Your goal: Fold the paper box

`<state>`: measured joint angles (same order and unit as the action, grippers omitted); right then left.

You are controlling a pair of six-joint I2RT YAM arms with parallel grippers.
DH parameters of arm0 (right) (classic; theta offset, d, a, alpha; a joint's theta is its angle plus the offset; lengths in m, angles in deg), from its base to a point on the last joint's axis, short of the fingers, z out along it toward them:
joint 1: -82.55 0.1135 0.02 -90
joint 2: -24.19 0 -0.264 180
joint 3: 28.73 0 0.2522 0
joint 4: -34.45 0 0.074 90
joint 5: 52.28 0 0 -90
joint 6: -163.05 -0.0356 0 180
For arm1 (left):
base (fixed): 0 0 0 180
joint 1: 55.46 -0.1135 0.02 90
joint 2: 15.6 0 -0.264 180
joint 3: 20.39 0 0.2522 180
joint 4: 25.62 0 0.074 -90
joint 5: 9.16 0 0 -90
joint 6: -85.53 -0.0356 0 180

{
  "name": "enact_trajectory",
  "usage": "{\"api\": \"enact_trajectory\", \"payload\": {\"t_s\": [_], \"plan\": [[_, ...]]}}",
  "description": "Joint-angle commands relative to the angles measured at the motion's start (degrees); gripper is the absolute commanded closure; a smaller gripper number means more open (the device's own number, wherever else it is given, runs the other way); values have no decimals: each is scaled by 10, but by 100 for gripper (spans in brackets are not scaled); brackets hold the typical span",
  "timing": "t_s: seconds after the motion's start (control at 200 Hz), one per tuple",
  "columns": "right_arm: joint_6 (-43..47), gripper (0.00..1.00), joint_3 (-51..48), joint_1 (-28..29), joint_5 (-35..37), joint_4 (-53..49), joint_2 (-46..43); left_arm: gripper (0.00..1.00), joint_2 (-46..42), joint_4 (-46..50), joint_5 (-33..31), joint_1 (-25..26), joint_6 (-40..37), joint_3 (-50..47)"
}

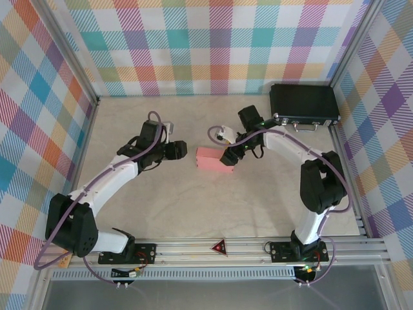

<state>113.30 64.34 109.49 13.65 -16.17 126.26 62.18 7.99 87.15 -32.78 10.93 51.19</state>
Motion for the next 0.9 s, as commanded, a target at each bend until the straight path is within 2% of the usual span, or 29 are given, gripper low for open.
{"api": "enact_trajectory", "payload": {"t_s": [0.0, 0.175, 0.425, 0.49, 0.755, 0.895], "plan": [[60, 31, 13, 11, 38, 10, 14, 33, -21, 10, -7, -5, -6, -9], [86, 30, 30, 19, 42, -21, 38, 33, -25, 12, -8, -9, -7, -12], [101, 35, 30, 33, 100, -1, 57, 34, -31, 10, -5, -15, -6, -21], [107, 38, 30, 36, 113, 4, 59, 34, -33, 10, -5, -17, -7, -22], [126, 61, 0, 55, 173, 63, 44, 34, -38, 11, -8, -23, -8, -25], [138, 62, -47, 69, 239, 155, 25, 34, -45, 11, -12, -25, -8, -28]]}}
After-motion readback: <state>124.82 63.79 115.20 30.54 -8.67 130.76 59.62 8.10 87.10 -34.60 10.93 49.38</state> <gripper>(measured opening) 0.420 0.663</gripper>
